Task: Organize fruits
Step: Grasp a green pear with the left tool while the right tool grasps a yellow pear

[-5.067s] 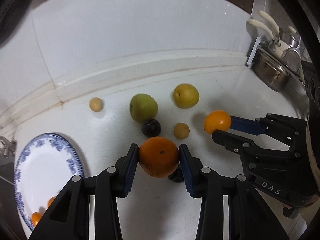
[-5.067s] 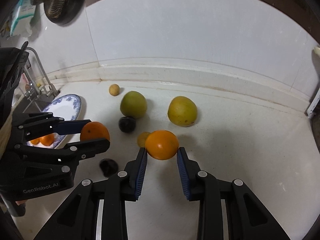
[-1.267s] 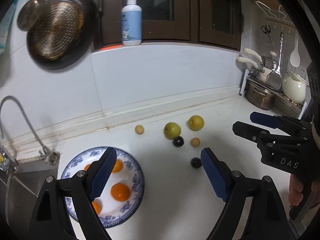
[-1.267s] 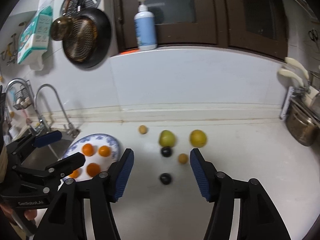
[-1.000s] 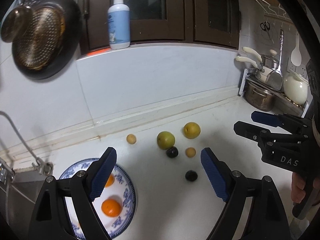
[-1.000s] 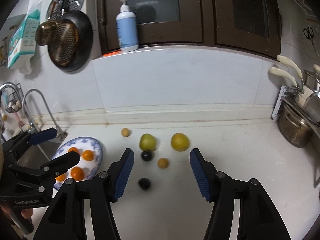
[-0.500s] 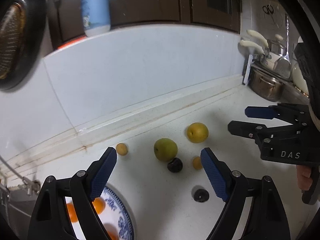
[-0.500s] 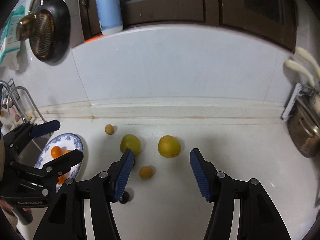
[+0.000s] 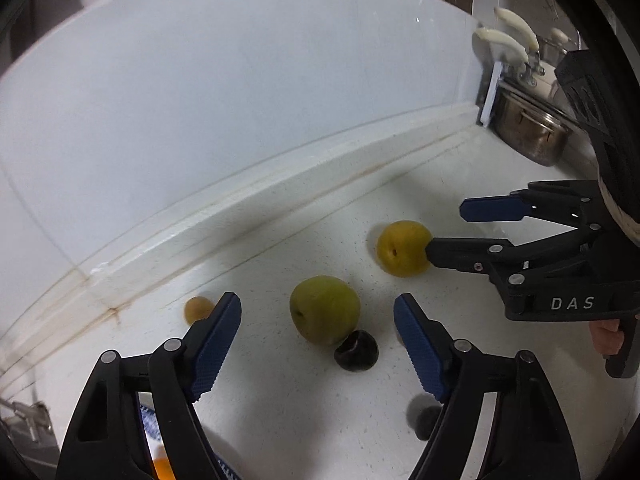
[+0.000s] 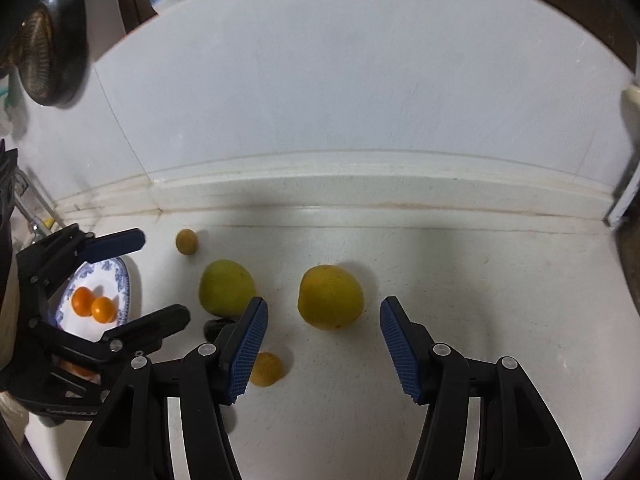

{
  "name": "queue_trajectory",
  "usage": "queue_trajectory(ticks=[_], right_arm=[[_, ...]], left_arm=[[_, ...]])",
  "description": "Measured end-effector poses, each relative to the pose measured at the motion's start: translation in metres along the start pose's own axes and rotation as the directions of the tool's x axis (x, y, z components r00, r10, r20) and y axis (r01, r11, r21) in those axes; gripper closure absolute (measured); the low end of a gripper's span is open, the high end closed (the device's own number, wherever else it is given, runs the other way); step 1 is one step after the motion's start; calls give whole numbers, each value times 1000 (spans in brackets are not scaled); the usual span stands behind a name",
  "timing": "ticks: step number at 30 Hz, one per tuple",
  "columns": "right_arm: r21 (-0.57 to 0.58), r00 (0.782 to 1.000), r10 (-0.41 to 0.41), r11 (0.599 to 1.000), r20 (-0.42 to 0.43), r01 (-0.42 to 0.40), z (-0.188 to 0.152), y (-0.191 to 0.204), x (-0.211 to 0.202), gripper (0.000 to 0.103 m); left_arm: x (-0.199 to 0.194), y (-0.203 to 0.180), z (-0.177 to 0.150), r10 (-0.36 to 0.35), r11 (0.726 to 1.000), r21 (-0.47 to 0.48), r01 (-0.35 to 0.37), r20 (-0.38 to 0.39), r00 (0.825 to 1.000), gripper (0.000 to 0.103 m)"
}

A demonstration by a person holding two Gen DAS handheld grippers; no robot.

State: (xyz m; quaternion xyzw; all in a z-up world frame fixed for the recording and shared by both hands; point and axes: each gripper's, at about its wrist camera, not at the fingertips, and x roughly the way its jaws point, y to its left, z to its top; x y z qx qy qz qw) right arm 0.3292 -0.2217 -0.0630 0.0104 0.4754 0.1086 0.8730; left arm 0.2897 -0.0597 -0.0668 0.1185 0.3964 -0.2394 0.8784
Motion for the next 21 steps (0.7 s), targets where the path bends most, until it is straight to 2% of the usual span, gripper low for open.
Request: queue_trajectory(ticks=[7,14,16,21], right_arm=[[41,996,53,998,-66,-50,4,-10,29,44],[113,987,112,989,-116,-98,7,-19,55,45],[133,985,119,986,-124,-103,8,-21,60,49],[164,978,147,979,-150,-122,10,-24,72,51]], left_arm=[[25,-1,7,-34,999,33,36,-65,997,30],[46,4,10,-55,998,-1,55,-108,993,36],[51,5,11,-57,998,-12,56,-118,991,43],[60,7,10,-80,997,-35,75,-145,986,48]])
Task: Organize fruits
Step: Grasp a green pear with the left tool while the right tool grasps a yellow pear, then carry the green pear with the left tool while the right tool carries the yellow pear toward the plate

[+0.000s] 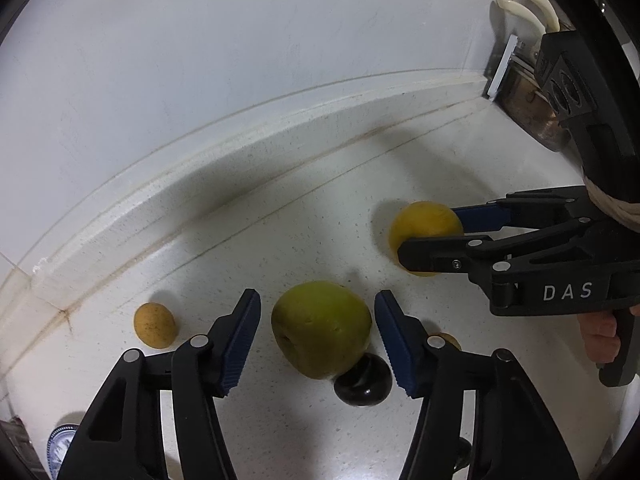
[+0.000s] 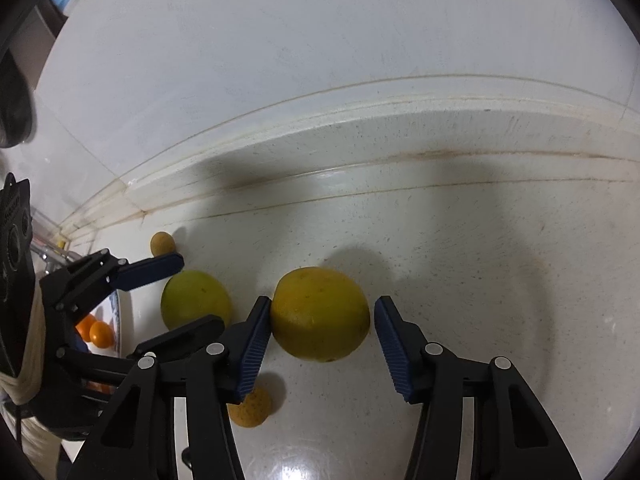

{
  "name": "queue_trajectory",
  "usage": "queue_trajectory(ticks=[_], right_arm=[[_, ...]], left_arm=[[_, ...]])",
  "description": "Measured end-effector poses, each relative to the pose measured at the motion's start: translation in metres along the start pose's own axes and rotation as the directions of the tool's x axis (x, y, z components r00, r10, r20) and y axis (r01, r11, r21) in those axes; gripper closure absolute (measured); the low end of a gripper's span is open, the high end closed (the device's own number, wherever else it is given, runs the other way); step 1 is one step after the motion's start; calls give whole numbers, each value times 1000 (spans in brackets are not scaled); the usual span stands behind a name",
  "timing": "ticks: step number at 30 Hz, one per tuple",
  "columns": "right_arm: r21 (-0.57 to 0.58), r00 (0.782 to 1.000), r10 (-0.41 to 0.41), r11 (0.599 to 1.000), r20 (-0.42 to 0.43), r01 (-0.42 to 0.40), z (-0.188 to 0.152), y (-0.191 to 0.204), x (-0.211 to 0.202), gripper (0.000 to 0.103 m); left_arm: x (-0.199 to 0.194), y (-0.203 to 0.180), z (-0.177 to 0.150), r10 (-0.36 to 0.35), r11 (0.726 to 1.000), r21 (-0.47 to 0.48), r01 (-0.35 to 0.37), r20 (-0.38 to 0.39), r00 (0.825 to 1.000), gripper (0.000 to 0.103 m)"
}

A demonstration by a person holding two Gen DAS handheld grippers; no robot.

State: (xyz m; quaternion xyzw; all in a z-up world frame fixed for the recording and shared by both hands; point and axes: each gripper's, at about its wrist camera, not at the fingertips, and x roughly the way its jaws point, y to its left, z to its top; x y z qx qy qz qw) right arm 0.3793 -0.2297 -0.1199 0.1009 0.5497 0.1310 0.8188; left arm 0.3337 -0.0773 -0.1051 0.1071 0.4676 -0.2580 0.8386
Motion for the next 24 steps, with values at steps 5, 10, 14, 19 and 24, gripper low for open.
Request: queue_trajectory(ticks=[5,10,14,19,24], right_arm=[[-4,1000,9,1000,-10,-9,-1,1,4,53],[-13,1000,0,1000,9,0,-5,1,1,53],[-3,1000,11,1000,20,-11,-9,-1,-4,53],[-12,998,9,1000,59,-8,-16,4,-20,54],[-30,995,6,1000,102,-3,-25,16,-40,53]], left_arm=[[3,2,-2,-24,1000,-16,24,-5,1000,54],[-3,0,-4,-19,999,-42,20,10,1000,54],[-17,-4,-4,-2,999,-42,4,40,999,54],[-35,-6,-6,11,998,-61,-6,81,997,54],[-59,-8,-15,16,997,-75,-7,125,992,54]])
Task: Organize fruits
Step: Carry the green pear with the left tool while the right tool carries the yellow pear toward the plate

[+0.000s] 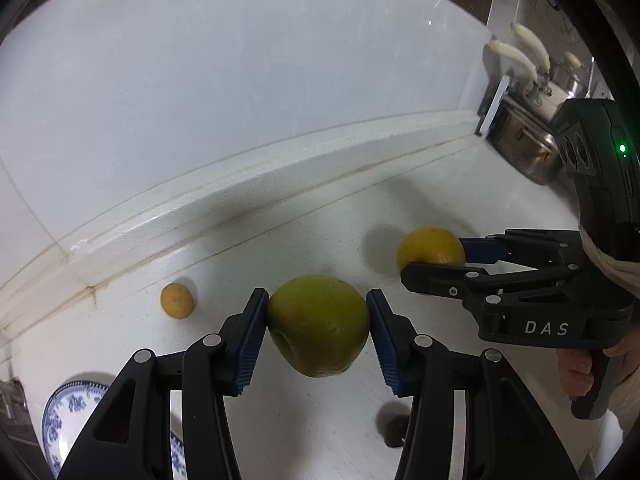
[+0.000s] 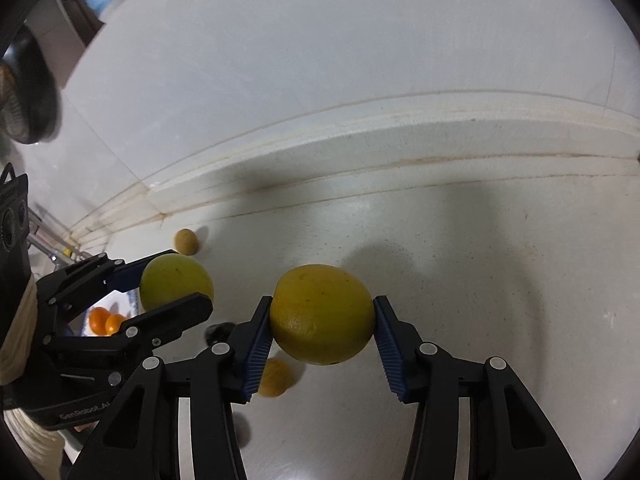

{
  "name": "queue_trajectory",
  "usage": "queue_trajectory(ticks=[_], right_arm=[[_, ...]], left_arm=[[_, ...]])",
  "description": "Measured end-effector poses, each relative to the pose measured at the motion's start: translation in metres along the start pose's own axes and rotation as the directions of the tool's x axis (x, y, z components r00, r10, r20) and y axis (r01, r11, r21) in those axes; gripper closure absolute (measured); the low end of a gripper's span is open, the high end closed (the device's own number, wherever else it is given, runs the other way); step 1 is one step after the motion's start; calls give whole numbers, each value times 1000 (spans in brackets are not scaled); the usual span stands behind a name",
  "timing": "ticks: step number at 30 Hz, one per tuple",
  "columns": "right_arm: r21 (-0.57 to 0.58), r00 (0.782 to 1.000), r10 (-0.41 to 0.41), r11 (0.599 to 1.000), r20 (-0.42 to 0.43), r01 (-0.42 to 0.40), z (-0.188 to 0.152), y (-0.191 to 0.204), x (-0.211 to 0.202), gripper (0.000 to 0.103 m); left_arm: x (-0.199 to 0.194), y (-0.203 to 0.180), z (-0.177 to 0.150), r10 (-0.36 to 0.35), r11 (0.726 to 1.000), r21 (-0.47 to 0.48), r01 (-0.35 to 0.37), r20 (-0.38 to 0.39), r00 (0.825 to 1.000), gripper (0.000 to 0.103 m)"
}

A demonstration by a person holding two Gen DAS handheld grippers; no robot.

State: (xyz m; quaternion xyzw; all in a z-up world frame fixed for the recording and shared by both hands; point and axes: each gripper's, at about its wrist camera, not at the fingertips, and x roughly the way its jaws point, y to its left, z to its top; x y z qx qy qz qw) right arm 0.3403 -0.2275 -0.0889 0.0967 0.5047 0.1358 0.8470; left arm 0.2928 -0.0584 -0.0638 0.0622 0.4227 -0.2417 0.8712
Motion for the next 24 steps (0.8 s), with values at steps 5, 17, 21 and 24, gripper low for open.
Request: queue_trajectory(ticks=[5,17,21,24], right_arm=[[-35,999,-13,999,46,15,-6,15,-20,53],[-136,991,-12,990,134,30,-25,72,-61,53],[-166,987,8,986,160,19,-34,92,-72,53],[-193,983,17,981,182,19,-40,109,-80,54]], left_arm=[[-23,0,-6,2,1000,-22,-1,49,999,54],[-84,12,-34,45,996,-86,-31,166,985,54],[-110,22,-47,63,993,-110,-42,202,977,54],[-129,29,-57,80,990,-131,-51,223,971,54]])
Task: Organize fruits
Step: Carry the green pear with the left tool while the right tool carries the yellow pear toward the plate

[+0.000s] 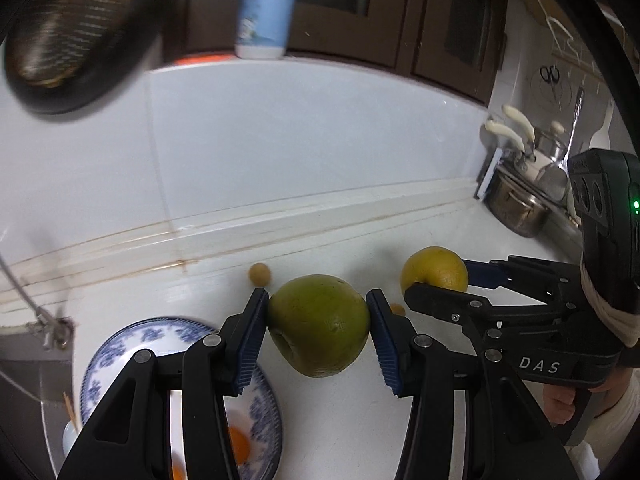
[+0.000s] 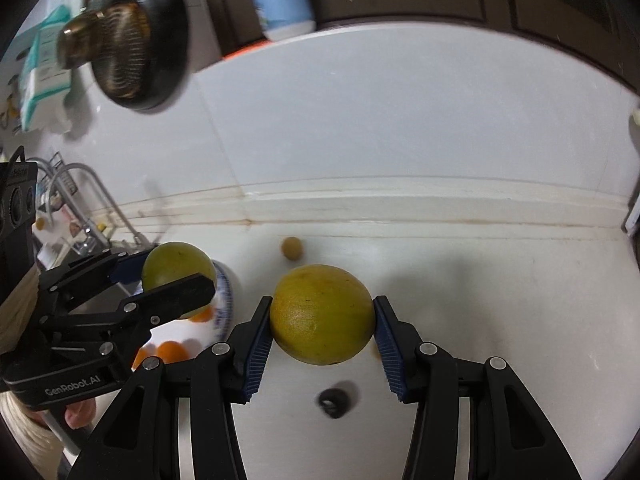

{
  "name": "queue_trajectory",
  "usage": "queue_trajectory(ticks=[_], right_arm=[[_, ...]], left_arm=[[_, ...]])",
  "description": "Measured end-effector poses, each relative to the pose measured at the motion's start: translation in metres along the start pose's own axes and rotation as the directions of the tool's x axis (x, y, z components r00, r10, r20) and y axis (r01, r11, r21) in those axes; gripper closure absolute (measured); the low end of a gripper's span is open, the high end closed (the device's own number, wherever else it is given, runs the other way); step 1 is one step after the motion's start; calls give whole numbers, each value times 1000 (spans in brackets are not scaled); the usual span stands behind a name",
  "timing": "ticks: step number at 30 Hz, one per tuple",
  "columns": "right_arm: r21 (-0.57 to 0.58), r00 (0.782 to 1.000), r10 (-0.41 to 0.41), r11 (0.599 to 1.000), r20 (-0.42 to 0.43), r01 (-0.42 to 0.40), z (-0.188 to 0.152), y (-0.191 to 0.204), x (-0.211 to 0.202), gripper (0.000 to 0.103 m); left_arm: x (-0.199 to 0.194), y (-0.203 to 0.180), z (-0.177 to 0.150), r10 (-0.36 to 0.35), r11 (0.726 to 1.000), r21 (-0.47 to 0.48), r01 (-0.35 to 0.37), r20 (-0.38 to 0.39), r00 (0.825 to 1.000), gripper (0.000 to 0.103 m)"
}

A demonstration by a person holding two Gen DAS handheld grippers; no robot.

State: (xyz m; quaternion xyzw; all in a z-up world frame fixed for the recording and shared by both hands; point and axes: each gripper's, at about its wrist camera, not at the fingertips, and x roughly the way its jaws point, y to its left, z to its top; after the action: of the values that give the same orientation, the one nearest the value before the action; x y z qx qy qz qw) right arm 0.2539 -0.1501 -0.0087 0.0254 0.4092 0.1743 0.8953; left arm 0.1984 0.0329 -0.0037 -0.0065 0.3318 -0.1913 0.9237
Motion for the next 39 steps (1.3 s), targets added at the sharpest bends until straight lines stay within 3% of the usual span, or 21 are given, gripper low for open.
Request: queue_trajectory(ticks=[19,39], right_arm=[[-103,994,78,992,73,-70,-5,101,-19,53],[-202,993,110,974,35,-101,-11,181,13,53]], left_arm=[[-91,51,-26,121,992,-32,-118,98,988,54],[-116,119,-63,179,982,-63,-176,37,983,54]])
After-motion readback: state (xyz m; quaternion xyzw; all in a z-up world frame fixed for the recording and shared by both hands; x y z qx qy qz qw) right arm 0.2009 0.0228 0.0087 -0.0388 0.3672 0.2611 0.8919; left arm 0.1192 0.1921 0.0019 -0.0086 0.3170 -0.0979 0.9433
